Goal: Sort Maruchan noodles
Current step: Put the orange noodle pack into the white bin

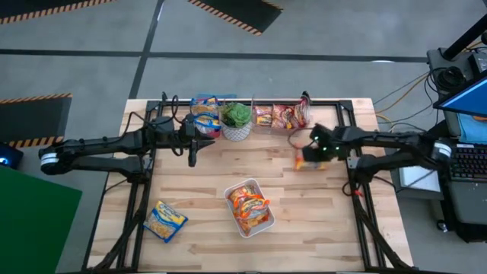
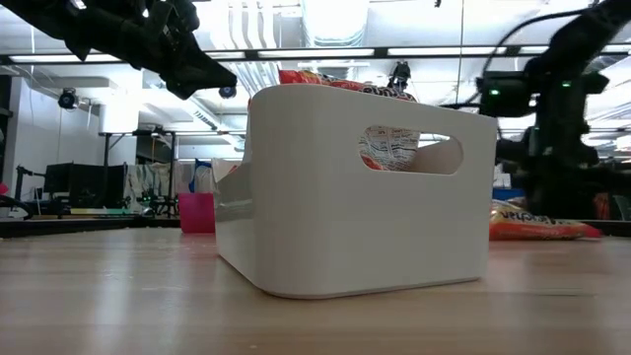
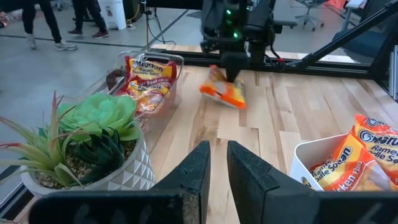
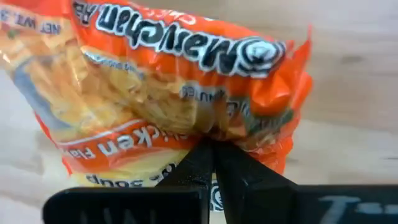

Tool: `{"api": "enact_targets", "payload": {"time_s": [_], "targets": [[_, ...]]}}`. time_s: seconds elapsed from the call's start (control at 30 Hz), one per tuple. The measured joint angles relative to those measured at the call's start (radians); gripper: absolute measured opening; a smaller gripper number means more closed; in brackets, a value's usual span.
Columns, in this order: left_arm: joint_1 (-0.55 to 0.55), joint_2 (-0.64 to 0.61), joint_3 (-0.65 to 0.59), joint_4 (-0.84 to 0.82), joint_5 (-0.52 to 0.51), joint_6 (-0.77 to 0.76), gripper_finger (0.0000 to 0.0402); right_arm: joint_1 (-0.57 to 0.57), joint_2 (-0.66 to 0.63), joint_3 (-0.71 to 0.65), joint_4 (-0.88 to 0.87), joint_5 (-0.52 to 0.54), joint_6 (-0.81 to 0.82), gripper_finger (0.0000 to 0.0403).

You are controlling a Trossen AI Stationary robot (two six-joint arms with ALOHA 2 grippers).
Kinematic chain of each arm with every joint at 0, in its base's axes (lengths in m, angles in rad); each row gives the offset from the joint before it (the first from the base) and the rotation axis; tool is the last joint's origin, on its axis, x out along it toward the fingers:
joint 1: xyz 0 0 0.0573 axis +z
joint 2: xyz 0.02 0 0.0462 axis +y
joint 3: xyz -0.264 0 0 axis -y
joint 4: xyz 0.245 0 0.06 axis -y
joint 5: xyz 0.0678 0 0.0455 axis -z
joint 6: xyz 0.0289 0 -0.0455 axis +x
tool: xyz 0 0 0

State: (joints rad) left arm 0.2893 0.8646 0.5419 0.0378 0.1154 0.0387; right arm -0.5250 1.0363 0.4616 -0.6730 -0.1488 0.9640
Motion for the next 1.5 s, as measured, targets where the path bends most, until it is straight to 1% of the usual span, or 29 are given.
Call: {"api": "enact_targets", "payload": {"time_s": [0.1,0.2,0.37,0.47,0.57,0.83,0.9,1.0,1.13,1.3,1.5], "targets": [[0.0,0.0,0.0,0.0,0.0,0.0,0.0038,0.099,-0.012,0.053,-0.018,-0.003,0.031,0.0009],[0.0,0.0,0.0,0.0,0.0,-0.001,0.0038,0.161,-0.018,0.124,0.011,0.011,0.02,0.0009],[0.0,0.0,0.0,0.004,0.0,-0.002,0.0038,0.207,-0.019,0.224,0.001,0.055,0.02,0.0011],[0.0,0.0,0.0,0.003,0.0,-0.007,0.0038,0.211,-0.018,0.261,-0.006,0.06,0.02,0.0027],[0.0,0.0,0.0,0.003,0.0,-0.01,0.0038,0.211,-0.018,0.278,-0.004,0.067,0.021,0.0061],[0.0,0.0,0.0,0.003,0.0,-0.01,0.0038,0.222,-0.013,0.261,-0.032,0.071,0.118,0.0192],[0.0,0.0,0.0,0.004,0.0,-0.01,0.0038,0.245,0.005,0.256,-0.027,0.069,0.144,0.0216],[0.0,0.0,0.0,0.006,0.0,-0.01,0.0038,0.288,0.056,0.254,-0.023,0.069,0.185,0.024],[0.0,0.0,0.0,0.007,0.0,-0.011,0.0038,0.312,0.136,0.258,-0.025,0.091,0.205,0.0247],[0.0,0.0,0.0,0.006,0.0,-0.014,0.0038,0.315,0.233,0.278,-0.023,0.152,0.176,0.0236],[0.0,0.0,0.0,0.007,0.0,-0.014,0.0038,0.315,0.343,0.316,-0.024,0.18,0.119,0.0224]]}}
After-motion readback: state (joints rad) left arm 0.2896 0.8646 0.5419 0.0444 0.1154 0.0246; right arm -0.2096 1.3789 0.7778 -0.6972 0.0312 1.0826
